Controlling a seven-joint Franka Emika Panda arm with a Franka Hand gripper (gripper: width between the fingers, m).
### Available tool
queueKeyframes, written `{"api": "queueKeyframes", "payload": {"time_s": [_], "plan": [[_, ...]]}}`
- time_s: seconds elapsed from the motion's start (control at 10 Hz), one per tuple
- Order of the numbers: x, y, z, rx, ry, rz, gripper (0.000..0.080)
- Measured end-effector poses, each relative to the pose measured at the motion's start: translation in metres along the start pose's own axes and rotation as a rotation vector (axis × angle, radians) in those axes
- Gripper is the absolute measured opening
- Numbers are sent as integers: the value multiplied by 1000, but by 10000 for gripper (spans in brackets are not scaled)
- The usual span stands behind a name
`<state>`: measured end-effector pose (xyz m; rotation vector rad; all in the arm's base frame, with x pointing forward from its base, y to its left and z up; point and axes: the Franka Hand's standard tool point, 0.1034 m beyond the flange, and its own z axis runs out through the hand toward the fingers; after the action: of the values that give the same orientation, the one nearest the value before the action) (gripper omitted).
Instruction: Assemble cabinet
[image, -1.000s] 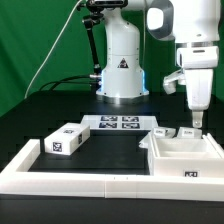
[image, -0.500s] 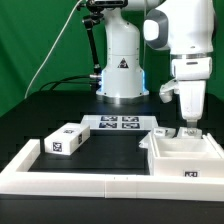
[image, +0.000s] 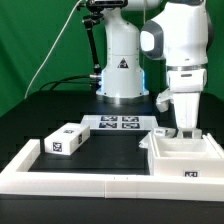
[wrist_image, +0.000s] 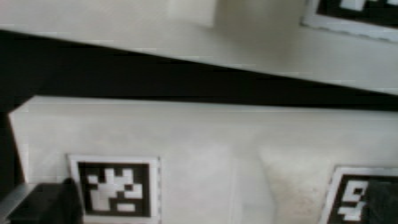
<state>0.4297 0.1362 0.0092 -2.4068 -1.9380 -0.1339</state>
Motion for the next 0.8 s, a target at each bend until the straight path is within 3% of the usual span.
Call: {"api": "queueKeyframes", "payload": {"time_s": [0.1, 0.2, 0.4, 0.5, 0.6, 0.7, 0.8], "plan": [[0, 0, 0, 0, 0, 0, 697], [0, 0, 0, 0, 0, 0, 697], [0, 0, 0, 0, 0, 0, 322], [0, 0, 0, 0, 0, 0, 322], [0, 0, 0, 0, 0, 0, 135], [0, 0, 0, -1, 0, 0, 135], [0, 0, 0, -1, 0, 0, 68]]}}
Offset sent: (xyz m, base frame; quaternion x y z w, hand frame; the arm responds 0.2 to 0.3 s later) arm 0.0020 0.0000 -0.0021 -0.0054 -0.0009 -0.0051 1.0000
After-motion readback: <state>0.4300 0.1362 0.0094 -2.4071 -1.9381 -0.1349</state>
